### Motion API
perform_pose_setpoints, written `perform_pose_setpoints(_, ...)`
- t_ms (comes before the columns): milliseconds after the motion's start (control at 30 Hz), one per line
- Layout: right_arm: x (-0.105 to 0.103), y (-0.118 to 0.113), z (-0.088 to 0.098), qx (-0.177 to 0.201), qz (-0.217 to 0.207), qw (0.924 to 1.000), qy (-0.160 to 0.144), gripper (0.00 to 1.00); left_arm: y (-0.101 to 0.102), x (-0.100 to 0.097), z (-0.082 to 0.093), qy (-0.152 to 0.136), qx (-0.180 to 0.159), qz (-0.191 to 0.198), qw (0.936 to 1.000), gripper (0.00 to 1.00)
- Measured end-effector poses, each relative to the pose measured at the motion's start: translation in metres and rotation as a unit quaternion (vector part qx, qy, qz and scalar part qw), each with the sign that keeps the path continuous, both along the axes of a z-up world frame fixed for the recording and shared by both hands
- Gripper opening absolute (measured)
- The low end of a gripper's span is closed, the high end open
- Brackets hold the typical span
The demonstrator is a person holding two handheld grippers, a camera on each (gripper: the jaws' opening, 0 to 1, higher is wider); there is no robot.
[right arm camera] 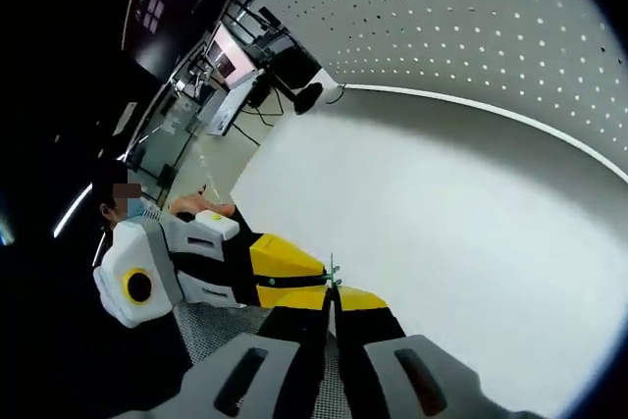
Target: Insert the hook assembly into the mounting plate slot until the hook locks in place.
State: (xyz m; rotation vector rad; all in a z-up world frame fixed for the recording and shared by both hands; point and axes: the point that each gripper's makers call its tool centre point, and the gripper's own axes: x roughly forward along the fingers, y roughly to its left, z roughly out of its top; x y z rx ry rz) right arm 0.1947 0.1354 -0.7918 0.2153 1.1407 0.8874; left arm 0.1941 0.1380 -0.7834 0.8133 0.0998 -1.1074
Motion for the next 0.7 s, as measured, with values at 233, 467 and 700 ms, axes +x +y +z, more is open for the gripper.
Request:
perform_pose_setpoints(233, 0.003, 0.007, 0.008, 0.004, 0.027, 0.9983, -0.052, 0.08, 0.005, 0.007, 0.002, 0.029, -0.027, 0.031, 0.9988, 0.03)
perform_pose_setpoints(467, 0.013, 0.009, 0.013, 0.012, 0.013, 0.996, -0.088, 0.08, 0.016, 0.018, 0.003, 0.073, -0.07, 0.076, 0.992, 0.03)
perform_pose_setpoints(700, 0.02, 0.011, 0.024, 0.012, 0.016, 0.9891, -0.146, 0.09, 0.027, 0.03, 0.007, 0.131, -0.132, 0.116, 0.9757, 0.03)
